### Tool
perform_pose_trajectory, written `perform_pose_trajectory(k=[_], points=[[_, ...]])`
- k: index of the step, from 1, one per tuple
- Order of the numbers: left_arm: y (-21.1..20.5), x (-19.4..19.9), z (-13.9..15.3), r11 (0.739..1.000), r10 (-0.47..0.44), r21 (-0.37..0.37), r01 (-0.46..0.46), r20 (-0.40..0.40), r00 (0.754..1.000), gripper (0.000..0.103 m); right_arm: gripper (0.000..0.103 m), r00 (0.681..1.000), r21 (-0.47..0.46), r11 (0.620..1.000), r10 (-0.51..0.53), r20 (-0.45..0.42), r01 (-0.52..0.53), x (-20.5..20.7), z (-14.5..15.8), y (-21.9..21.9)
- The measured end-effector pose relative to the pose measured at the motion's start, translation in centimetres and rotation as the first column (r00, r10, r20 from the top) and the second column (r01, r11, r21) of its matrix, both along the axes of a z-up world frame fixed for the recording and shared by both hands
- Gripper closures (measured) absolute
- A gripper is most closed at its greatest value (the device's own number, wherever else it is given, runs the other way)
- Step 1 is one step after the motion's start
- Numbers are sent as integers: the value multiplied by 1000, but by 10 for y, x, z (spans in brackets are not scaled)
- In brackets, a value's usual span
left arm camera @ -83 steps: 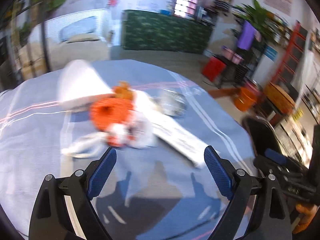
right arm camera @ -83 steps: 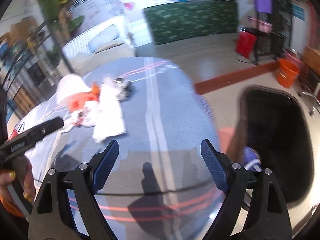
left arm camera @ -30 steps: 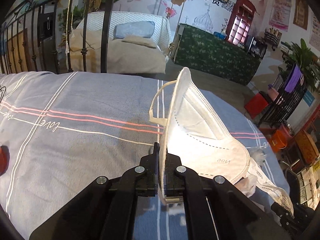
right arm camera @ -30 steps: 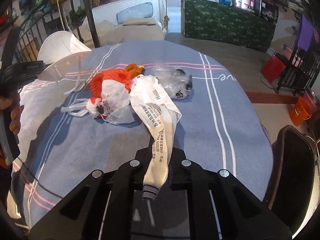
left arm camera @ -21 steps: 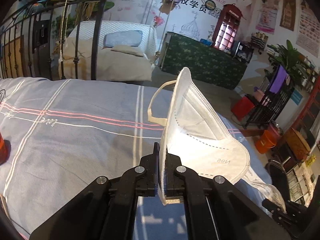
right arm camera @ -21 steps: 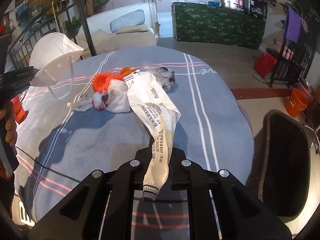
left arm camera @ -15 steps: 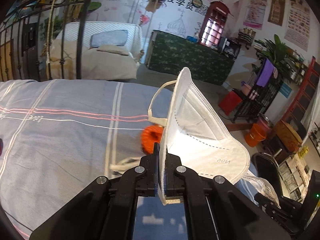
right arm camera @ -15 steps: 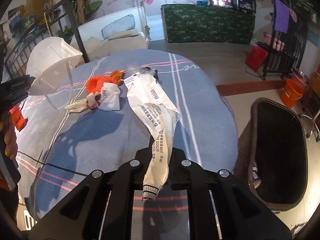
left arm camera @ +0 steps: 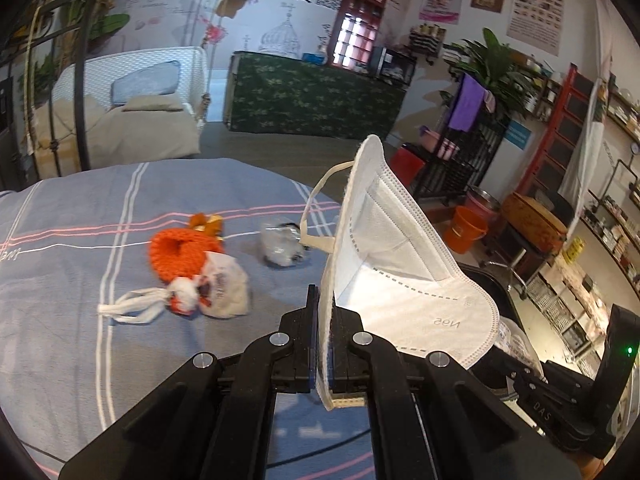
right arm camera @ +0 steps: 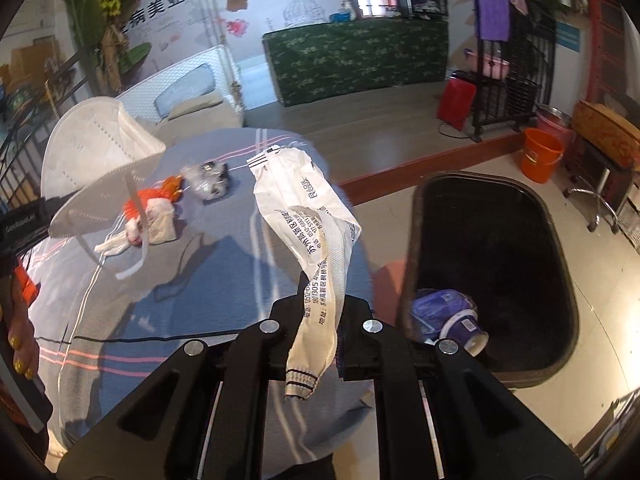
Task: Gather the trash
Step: 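Carry mask and paper wrapper over the bin, open the right tool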
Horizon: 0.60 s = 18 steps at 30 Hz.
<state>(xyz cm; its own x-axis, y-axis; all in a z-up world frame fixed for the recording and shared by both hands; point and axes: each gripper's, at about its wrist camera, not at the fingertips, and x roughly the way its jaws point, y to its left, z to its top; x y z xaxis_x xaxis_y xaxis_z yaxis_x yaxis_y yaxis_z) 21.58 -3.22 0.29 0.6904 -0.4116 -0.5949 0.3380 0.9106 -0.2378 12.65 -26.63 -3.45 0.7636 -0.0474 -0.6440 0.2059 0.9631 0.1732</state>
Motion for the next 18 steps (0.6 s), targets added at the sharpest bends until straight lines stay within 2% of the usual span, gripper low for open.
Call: perform_pose_trajectory(k=[8,18], points=[[-51,-8,-8,991,-136,13,136,-7,991,100,92,990,16,990,-143,3,143,-24,-6,-50],[-106,-17,-21,961,-270,46,271,-20,963,99,92,955,43,955,-293,-46,295,-28,-33,-105]])
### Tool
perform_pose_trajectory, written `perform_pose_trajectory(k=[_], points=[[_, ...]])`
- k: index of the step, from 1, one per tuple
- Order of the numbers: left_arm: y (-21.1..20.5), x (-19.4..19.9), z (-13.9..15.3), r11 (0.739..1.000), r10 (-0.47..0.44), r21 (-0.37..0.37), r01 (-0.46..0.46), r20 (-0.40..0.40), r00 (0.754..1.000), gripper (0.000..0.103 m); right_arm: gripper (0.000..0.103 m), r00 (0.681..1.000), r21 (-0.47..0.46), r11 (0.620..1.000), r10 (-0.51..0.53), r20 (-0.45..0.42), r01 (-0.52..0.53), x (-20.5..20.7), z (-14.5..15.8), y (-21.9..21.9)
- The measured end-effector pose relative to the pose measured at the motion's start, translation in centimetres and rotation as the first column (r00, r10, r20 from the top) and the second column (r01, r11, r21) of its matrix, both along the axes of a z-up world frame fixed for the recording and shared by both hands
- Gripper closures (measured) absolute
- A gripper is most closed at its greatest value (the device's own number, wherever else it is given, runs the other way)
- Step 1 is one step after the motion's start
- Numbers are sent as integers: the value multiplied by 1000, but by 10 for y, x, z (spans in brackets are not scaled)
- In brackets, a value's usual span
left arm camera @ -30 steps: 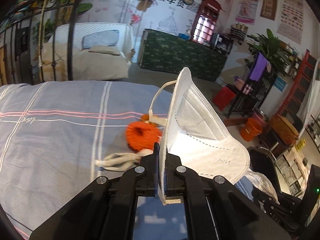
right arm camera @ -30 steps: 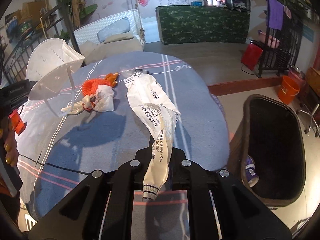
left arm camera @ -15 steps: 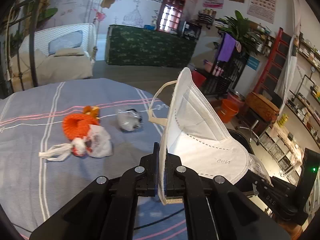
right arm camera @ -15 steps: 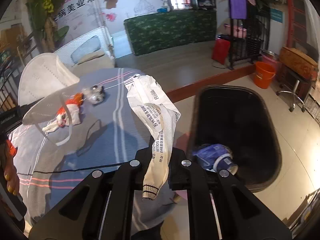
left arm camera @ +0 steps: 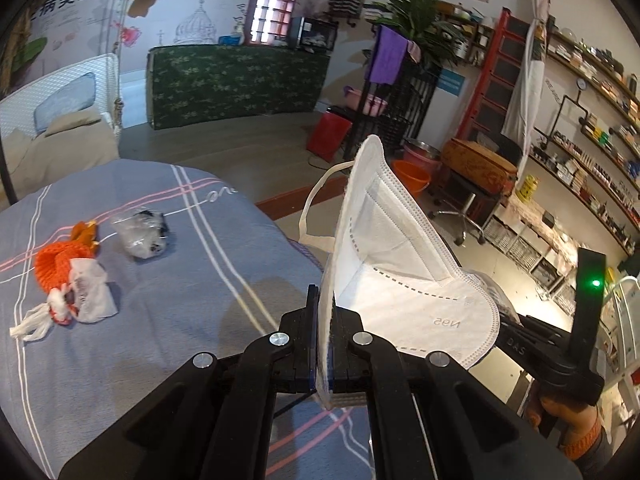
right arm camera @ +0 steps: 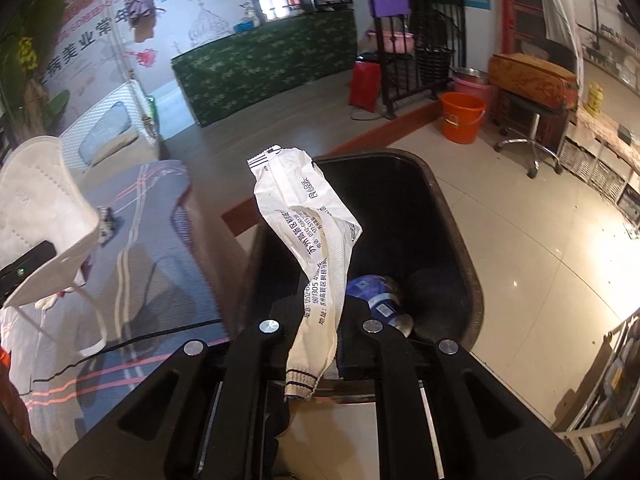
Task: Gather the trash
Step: 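Carry mask and paper wrapper over the bin, open the right tool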
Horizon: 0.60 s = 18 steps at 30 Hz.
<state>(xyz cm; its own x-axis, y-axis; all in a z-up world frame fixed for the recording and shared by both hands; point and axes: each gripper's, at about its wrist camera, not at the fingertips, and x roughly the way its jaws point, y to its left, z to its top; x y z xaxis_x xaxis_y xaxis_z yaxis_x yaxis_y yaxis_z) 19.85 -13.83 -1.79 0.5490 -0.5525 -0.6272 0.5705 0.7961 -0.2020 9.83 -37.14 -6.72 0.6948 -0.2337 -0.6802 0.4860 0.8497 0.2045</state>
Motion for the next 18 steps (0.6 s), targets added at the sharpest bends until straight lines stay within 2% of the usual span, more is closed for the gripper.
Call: perform_pose_trajectory(k=[4,6,7,8,11,18], points=[[-16,-3,-3,999,-43,17,43,7,999,99,91,999,12,999,-32,-24,32,8,-12,-14],[-24,-4,-4,998,-58,26,58,9,998,99,70,998,11,999,-53,-35,53,12,-18,-18],[-27,-4,-5,997,-64,31,64,10,998,99,63,998,20,998,-59,-34,60,14,-21,-20],[-30,-3,-6,997,-73,35,72,11,997,99,50,997,24,998,-66,-34,66,13,-23,-21],[-37,-4,-8,995,-89,47,89,11,996,99,49,997,29,997,-71,-29,71,11,-26,-23],[-61,3,-16,991,-118,66,119,-23,993,99,47,996,-26,996,-84,-38,83,-3,-22,-24]])
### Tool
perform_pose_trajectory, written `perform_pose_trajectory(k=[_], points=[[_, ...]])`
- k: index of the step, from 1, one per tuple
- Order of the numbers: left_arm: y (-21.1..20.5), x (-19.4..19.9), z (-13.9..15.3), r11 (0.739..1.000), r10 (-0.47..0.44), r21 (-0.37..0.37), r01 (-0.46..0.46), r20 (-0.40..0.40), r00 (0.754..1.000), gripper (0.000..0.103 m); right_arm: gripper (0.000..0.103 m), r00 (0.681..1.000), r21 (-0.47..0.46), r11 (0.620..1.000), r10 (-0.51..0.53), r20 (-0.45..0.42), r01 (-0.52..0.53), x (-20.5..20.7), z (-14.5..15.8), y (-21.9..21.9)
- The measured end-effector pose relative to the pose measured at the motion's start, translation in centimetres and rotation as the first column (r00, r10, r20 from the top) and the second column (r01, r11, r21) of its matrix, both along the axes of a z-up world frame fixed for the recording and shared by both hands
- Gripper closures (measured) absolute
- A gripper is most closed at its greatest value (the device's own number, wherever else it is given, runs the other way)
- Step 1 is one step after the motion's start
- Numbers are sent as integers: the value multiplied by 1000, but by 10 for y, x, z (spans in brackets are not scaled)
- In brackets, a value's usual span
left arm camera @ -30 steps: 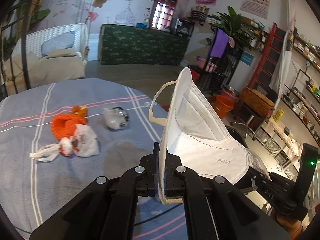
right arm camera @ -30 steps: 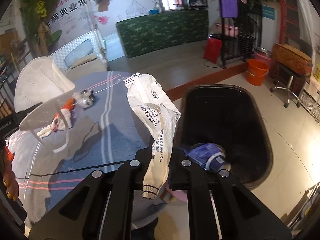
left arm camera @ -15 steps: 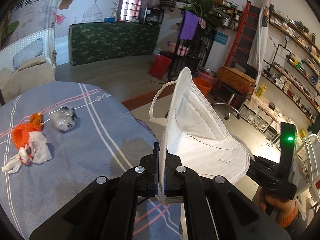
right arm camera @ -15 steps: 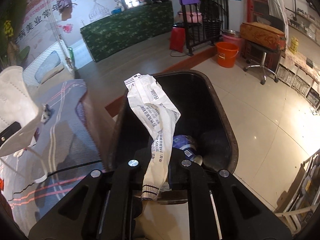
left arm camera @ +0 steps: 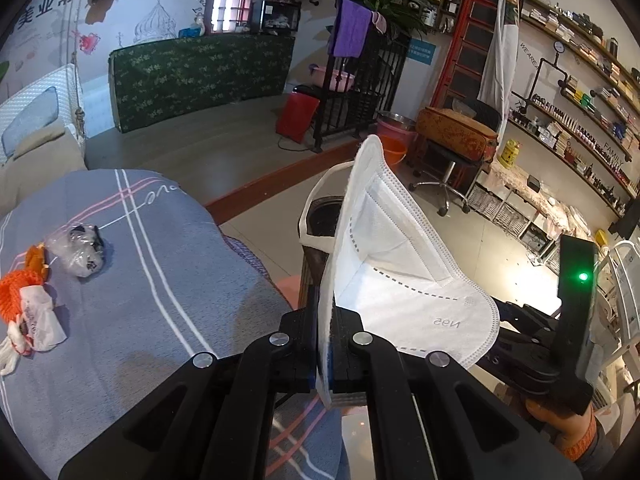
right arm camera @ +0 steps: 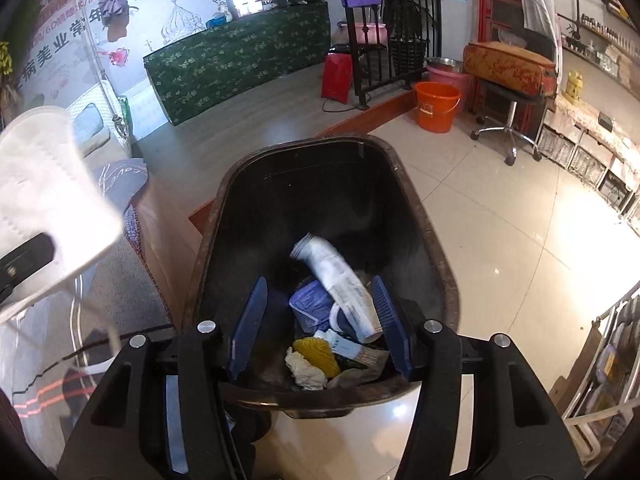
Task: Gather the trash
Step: 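Carry mask and paper wrapper over the bin, open the right tool, then open the left tool to drop the face mask into the bin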
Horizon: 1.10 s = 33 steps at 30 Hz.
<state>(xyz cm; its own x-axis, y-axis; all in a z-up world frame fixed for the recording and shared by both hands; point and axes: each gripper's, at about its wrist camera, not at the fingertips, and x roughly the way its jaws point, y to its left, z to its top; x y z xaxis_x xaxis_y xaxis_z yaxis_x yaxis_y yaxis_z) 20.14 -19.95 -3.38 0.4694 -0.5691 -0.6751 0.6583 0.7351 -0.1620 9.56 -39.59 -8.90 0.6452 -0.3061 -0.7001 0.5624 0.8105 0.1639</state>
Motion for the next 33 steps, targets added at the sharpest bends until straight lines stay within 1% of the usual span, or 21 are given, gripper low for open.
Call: perform_pose_trajectory(k=[9,15,16,17,22,25,26,28,29,30,31,33], points=[[-48,0,-9,996,-80,49,81,-5,997,99,47,998,-20,998,-62,-11,61,-25,3,-13],[-81,-1,-17,988,-135,74,138,-35,990,99,46,993,-24,993,-116,-12,116,-41,7,-26],[-84,-1,-18,986,-143,76,146,-43,989,99,46,992,-25,992,-127,-13,127,-43,7,-29],[-85,0,-18,986,-147,76,150,-48,988,99,43,990,-26,990,-137,-13,137,-45,7,-32],[-97,2,-24,979,-171,99,177,-69,983,99,43,983,-25,983,-182,-6,182,-56,8,-45],[-100,3,-30,976,-179,108,189,-99,979,98,42,982,-29,981,-191,-6,191,-57,9,-47],[-102,3,-32,975,-176,117,188,-104,979,95,42,981,-29,981,-194,-6,194,-57,9,-48],[-102,3,-33,975,-169,129,182,-102,980,76,42,980,-23,980,-198,-6,198,-58,9,-50],[-103,3,-31,976,-169,124,181,-99,981,55,42,979,-21,979,-202,-7,202,-58,9,-50],[-101,1,-30,977,-170,112,180,-92,981,40,42,979,-22,979,-205,-8,204,-58,8,-51],[-98,0,-27,979,-173,99,180,-81,982,38,42,978,-22,978,-206,-9,206,-58,8,-51],[-97,-1,-25,978,-177,103,184,-68,982,35,42,978,-22,978,-208,-10,208,-59,9,-51]])
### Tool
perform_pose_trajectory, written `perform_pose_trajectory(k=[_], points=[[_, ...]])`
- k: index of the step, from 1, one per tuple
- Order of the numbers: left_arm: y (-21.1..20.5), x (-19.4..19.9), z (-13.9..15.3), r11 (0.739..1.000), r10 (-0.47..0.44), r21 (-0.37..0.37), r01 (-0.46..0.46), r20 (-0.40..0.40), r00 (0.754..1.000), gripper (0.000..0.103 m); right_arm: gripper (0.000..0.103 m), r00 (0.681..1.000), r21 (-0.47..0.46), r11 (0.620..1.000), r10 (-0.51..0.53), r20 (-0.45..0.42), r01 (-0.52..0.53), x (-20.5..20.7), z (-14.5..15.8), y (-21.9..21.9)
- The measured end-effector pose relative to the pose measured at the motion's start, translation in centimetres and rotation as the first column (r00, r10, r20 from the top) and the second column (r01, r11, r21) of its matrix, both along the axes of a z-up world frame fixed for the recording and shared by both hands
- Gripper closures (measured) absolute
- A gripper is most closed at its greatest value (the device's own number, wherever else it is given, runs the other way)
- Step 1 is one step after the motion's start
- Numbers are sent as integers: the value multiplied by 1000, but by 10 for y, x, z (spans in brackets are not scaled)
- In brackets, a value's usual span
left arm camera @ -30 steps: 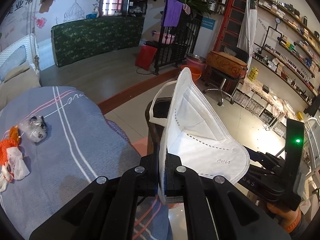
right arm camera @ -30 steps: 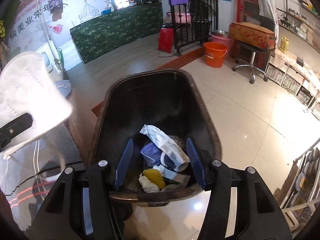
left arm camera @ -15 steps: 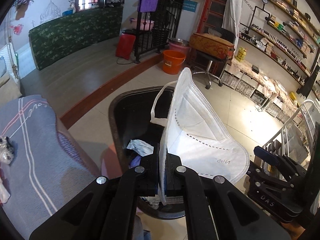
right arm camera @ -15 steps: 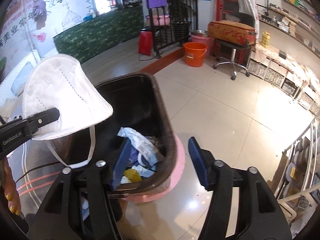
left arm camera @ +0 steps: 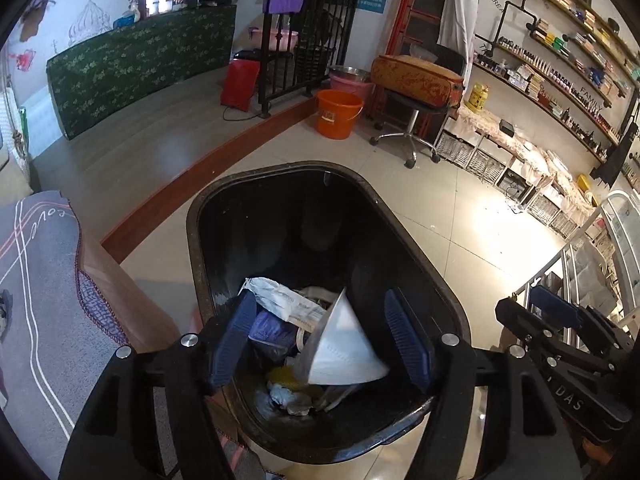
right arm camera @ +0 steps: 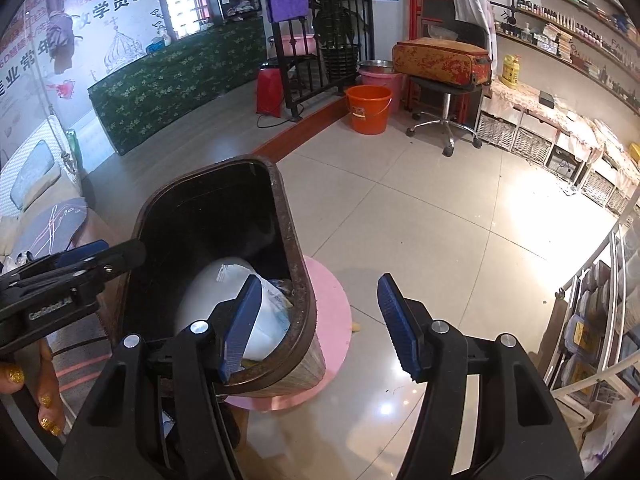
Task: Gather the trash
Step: 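Open the left tool to drop the face mask into the bin, then move both tools back over the table, then grasp the white plastic bag with the left tool while the right tool grasps the clear plastic bag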
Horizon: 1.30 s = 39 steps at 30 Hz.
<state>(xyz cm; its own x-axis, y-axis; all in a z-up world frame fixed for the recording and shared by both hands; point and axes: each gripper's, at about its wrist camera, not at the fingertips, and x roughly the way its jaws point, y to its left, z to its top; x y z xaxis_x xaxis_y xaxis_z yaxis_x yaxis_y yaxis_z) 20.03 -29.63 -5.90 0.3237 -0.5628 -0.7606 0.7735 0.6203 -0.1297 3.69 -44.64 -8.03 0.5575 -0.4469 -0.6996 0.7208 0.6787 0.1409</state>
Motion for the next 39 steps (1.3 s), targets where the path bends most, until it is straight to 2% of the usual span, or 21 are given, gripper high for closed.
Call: perform_pose_trajectory(k=[10,13,18,24,33,36,39], points=[[21,-2,12,999,43,-4,-43,31,999,24,42,998,-1,998,55,7,-55,17,6,16],[48,6,18,995,103,-11,-102,40,994,22,33,995,10,995,97,17,-98,27,8,26],[105,19,23,972,230,-58,-228,33,973,19,33,978,8,978,208,19,-209,58,10,57],[176,33,27,920,391,-45,-389,48,919,18,33,937,15,937,349,30,-349,95,16,98],[288,62,24,789,614,-35,-613,21,789,18,33,846,18,846,533,26,-534,145,26,165],[311,73,22,767,641,-21,-641,24,767,18,33,822,15,822,569,25,-570,154,30,179],[329,86,17,762,647,-7,-648,-15,762,18,33,800,17,800,600,23,-600,163,34,190]])
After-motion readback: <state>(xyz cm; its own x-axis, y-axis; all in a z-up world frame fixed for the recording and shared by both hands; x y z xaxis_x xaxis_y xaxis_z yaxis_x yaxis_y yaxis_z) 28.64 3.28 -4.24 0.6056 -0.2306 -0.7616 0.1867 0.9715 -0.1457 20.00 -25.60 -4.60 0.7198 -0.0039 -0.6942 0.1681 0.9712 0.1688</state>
